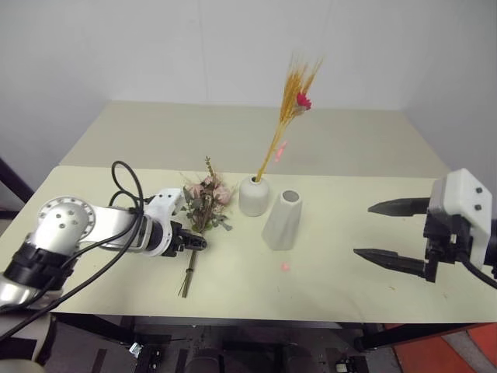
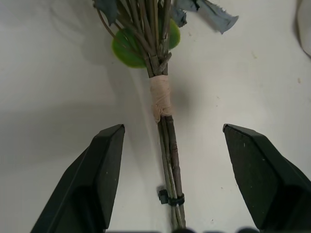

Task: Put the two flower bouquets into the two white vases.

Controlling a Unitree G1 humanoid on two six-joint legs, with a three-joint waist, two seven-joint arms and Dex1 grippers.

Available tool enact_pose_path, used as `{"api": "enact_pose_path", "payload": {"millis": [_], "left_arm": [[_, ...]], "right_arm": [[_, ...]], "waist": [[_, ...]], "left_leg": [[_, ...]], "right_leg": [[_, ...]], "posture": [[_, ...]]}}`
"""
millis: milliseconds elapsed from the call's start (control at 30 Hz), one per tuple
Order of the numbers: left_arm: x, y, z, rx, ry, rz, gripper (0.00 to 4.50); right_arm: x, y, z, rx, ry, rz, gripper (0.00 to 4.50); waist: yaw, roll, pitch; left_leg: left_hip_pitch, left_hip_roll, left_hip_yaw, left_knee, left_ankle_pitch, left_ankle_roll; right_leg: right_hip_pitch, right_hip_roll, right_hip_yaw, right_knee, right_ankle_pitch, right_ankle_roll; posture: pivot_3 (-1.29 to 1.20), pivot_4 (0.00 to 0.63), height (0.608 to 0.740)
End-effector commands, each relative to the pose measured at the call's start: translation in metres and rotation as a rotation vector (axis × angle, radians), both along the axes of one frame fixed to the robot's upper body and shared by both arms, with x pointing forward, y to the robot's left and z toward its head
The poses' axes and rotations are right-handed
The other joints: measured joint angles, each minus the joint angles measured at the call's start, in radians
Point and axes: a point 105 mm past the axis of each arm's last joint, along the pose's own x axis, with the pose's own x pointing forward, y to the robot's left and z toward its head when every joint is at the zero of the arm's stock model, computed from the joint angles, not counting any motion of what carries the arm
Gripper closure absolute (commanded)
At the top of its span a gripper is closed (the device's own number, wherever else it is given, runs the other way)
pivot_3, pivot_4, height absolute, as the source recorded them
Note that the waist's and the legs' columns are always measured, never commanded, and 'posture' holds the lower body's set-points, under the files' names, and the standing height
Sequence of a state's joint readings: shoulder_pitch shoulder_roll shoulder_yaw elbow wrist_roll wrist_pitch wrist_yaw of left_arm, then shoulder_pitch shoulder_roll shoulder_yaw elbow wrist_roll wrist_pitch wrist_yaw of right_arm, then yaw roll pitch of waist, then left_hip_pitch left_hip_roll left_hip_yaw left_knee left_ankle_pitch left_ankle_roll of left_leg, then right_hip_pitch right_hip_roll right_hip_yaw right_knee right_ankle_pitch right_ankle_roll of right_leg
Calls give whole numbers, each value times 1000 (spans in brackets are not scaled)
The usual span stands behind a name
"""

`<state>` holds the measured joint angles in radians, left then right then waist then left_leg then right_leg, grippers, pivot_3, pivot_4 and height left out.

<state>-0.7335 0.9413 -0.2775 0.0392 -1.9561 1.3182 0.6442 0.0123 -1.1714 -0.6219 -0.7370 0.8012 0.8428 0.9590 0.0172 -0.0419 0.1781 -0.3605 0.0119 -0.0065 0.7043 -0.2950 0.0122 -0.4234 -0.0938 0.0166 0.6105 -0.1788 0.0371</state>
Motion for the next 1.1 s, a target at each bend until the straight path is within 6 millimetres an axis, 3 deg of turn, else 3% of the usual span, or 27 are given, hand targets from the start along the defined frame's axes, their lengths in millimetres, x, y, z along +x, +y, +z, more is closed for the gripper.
{"api": "enact_pose_path", "payload": {"millis": [33, 133, 367, 500, 600, 667, 767, 833, 933, 1000, 1100], "left_arm": [[6, -6, 3, -15, 19, -20, 1368], [12, -6, -3, 65, 20, -29, 2172], [20, -7, -6, 48, 47, -19, 4455], [26, -8, -6, 51, 42, -9, 4492], [37, -2, 8, 99, -89, 27, 4492], [45, -1, 29, 78, -215, 40, 4492], [67, 18, 87, -41, -526, 166, 4492], [70, 23, 117, -131, -692, 163, 4492], [65, 16, 145, -211, -829, 62, 4492], [50, 2, 174, -429, -971, -79, 4492], [30, -21, 198, -670, -1065, -297, 4492]], "right_arm": [[-5, -1, 8, 2, -47, -24, 0], [-8, 0, 6, 9, -47, -37, 0], [-16, 2, 2, 31, -52, -81, 0], [-18, 1, 1, 37, -52, -104, 0], [-18, 0, 0, 38, -53, -115, 0], [-19, -1, 1, 40, -55, -119, 0], [-25, -4, 4, 42, -69, -111, 0], [-30, -5, 5, 49, -73, -89, 0], [-35, -9, 5, 42, -67, -73, 0], [-35, -16, 3, 14, -55, -106, 0], [-33, -26, 1, -9, -44, -161, 0]], "waist": [[-1, 0, 0], [-3, 0, 0], [-5, 0, 0], [-5, 0, 0], [-5, 0, 0], [-5, 0, 0], [-5, 0, 0], [-6, 0, 0], [-5, 0, 0], [0, 0, 0], [5, -1, 0]], "left_leg": [[0, 0, 0, 0, 0, 0], [0, 0, 0, 0, 0, 0], [0, 0, 0, -1, 0, -1], [1, 0, 0, -1, 0, -1], [1, -1, 0, -1, 0, -1], [0, 0, 0, -1, 1, -1], [-1, 0, 0, -2, 1, -2], [-2, 0, 0, -2, 2, -3], [-2, 0, 0, -3, 2, -3], [-2, -1, 1, -3, 2, -3], [-3, 0, 1, -2, 2, -3]], "right_leg": [[0, 0, 0, 0, 0, 0], [0, 0, 0, 0, 0, 0], [0, 0, 0, 0, 0, 0], [1, 0, 0, 0, 0, 0], [1, 0, 0, 0, 0, 0], [1, 0, 0, -1, 0, 0], [0, 0, 0, -1, 0, 0], [-1, 0, -1, -2, 0, -1], [0, 0, -1, -3, 0, -1], [1, 0, -1, -4, 0, 0], [1, 0, -1, -4, 0, 0]], "posture": [[0, 150, 740], [0, 150, 740], [0, 150, 740], [0, 150, 740], [0, 150, 740], [0, 150, 740], [0, 150, 740], [0, 150, 740], [0, 150, 740], [0, 150, 740], [0, 150, 740]]}}
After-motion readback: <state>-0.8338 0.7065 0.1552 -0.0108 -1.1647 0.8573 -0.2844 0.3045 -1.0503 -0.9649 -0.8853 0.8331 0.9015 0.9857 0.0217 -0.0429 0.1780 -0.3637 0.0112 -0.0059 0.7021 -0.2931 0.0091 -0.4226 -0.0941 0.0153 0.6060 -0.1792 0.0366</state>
